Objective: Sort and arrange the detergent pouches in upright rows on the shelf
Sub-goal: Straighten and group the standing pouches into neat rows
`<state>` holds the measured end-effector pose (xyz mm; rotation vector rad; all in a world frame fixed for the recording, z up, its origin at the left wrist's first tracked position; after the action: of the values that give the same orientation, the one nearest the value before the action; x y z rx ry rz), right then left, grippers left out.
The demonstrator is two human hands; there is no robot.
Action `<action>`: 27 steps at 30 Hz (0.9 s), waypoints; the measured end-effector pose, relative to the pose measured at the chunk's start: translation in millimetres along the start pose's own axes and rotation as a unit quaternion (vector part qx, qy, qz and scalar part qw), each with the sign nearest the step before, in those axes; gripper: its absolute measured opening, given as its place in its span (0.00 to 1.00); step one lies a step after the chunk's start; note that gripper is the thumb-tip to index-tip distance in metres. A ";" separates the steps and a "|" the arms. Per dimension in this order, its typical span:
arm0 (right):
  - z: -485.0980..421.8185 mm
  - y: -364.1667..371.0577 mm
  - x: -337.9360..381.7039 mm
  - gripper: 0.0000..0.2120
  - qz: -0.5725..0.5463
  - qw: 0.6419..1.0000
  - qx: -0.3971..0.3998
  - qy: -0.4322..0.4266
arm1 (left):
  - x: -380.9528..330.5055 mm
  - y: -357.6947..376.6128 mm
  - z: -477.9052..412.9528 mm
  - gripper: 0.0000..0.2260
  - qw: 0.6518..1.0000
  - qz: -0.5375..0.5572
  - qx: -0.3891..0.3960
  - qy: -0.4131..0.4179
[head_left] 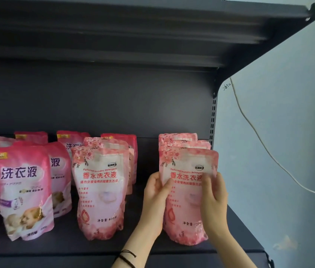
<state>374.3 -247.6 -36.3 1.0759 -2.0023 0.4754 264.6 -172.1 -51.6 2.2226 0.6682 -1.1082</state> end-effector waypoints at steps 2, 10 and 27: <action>-6.1 -5.1 -7.4 0.12 0.013 1.000 -0.008 0.018 | 4.3 3.5 -0.7 0.12 1.000 -0.010 -0.013 0.016; 0.0 -6.9 -27.1 0.25 0.088 0.993 -0.023 0.075 | 12.2 16.9 6.4 0.16 0.997 -0.023 -0.072 0.033; -46.6 -45.7 33.8 0.04 0.176 0.981 0.064 -0.054 | -81.8 -3.0 -25.3 0.08 0.902 -0.421 0.089 0.026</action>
<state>422.9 -261.5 17.0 0.8370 -2.2977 0.7536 232.8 -167.8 27.9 2.1337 1.7125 -1.5483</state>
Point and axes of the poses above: each hand's wrist, its own z-axis away from the middle knuckle, its own y-axis out of the palm, x = y × z, the point moved 2 cm from there along -z, towards the middle knuckle, and after that the axes turned 14 degrees about x, right-handed, at the moved point
